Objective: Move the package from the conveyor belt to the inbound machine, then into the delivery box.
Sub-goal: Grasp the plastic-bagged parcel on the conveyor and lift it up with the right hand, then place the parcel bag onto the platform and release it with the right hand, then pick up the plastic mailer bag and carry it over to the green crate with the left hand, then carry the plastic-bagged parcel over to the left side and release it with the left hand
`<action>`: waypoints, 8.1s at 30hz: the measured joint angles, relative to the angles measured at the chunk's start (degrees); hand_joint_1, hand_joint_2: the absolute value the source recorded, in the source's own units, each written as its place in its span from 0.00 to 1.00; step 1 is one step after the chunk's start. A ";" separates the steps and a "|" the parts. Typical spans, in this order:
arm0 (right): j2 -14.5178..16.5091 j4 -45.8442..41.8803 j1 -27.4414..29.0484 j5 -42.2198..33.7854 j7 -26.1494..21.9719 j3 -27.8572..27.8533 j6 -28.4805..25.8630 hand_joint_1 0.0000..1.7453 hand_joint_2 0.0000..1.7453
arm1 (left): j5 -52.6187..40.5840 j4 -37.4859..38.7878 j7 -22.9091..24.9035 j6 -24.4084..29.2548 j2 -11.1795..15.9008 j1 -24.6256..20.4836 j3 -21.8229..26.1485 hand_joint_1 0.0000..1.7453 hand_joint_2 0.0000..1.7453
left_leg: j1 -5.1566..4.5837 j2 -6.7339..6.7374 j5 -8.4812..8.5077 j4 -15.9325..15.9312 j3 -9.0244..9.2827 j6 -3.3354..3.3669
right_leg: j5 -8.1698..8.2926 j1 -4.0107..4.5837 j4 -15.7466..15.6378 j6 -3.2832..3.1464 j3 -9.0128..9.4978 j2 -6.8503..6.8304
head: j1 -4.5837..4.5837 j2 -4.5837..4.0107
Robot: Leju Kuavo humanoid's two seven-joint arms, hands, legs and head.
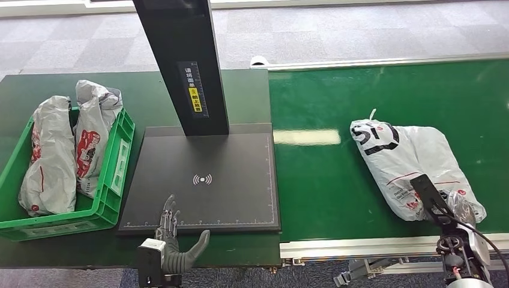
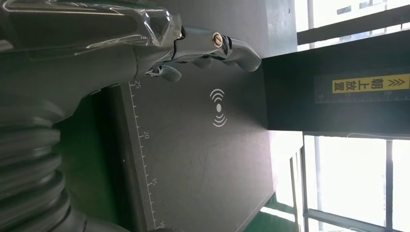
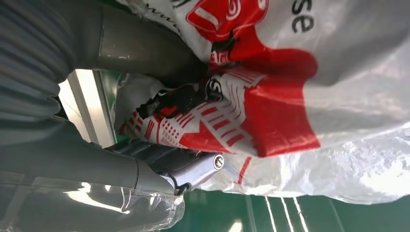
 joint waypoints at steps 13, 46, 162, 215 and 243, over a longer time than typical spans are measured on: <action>4.07 -22.70 5.28 -14.30 -12.06 3.26 -0.92 1.00 1.00 | 0.91 0.00 -0.60 1.80 -0.03 -0.04 -0.09 0.00 1.00 | 0.01 -0.01 0.00 -0.01 -0.03 -0.01 | 0.00 0.03 0.01 0.00 -0.03 -0.07 | 0.00 0.00; 19.16 -44.81 5.83 -16.76 -6.43 34.86 5.47 1.00 1.00 | -0.98 7.66 -1.91 3.49 -2.57 -7.77 -0.21 0.00 1.00 | 0.07 0.02 0.17 -0.03 0.08 -0.15 | 0.03 0.12 0.04 -0.06 -0.01 -0.05 | 0.02 0.00; 23.18 -54.33 14.23 -36.70 -15.04 39.46 7.96 0.00 1.00 | -47.39 29.66 20.06 -25.00 0.14 -35.37 -17.04 0.00 1.00 | 0.04 0.04 0.16 0.00 0.19 -0.15 | 0.05 0.10 0.03 -0.06 0.11 0.01 | 0.02 0.00; 22.06 -59.69 19.53 -37.52 -15.85 36.64 4.49 0.00 1.00 | -19.07 1.99 5.93 -17.41 4.89 -28.02 0.94 1.00 1.00 | 0.07 0.04 0.16 -0.03 0.27 -0.16 | 0.04 0.13 0.05 -0.07 0.20 -0.02 | 0.02 0.00; 20.10 -60.14 19.41 -41.57 -17.63 34.74 0.34 0.00 1.00 | -27.26 2.19 7.03 -1.52 23.35 -31.06 39.49 1.00 1.00 | 0.14 0.08 0.23 -0.05 0.25 -0.29 | 0.05 0.23 0.07 -0.12 0.08 0.06 | 0.04 0.00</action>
